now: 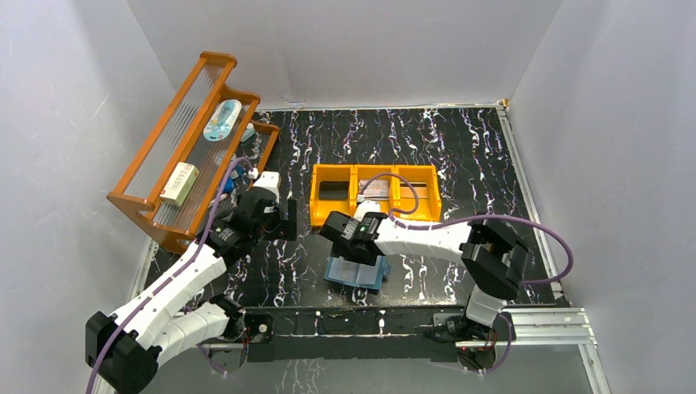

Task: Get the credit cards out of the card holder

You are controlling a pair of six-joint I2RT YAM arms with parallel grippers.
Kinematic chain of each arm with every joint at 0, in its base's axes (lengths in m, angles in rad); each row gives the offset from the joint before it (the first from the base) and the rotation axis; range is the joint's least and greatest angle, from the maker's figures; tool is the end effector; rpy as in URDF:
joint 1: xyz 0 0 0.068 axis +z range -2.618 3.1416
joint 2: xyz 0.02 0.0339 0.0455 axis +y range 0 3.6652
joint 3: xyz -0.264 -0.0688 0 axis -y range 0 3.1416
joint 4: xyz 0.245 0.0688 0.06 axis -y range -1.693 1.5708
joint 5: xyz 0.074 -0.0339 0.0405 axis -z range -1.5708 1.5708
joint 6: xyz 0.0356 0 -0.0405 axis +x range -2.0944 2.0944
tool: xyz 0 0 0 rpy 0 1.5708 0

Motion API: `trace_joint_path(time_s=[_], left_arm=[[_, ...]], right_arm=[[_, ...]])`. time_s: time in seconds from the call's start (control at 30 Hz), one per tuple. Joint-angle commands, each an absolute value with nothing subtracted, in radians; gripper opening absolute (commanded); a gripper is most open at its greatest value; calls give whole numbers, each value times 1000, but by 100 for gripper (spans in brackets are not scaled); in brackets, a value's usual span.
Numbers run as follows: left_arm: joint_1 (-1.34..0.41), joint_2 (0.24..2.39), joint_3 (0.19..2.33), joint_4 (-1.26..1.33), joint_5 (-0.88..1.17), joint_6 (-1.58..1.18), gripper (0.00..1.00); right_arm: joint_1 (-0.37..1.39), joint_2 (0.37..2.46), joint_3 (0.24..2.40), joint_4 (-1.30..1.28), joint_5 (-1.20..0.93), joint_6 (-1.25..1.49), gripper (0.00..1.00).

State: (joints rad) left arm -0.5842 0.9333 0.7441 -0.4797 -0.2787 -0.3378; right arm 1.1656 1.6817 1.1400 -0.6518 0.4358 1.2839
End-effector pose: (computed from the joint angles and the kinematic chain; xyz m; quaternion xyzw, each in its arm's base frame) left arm 0.1720 -0.1020 0.2714 0.0495 0.8920 -0.0800 0.4421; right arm 0.1436 0.2966 0.2022 0.0972 0.9550 0.1002 0.2619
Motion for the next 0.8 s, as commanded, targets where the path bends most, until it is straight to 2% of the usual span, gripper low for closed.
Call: trace_joint_path(time_s=[0.0,0.53,0.67,0.77], left_arm=[[-580,923,744,-491,-302,-342,98],[-581,921,745,-494,-306,-344,98],[-580,924,745,-494,-304,-344,98],[-580,924,744,-494,-305,-344,98]], right_arm=[[1168,1728,1206,-662,418,1286,72],[1173,1851,1263,-756,392,1309,75],[1173,1839,1255,-726,389,1294,74],[1173,1814,1234,-664,367,1263,78]])
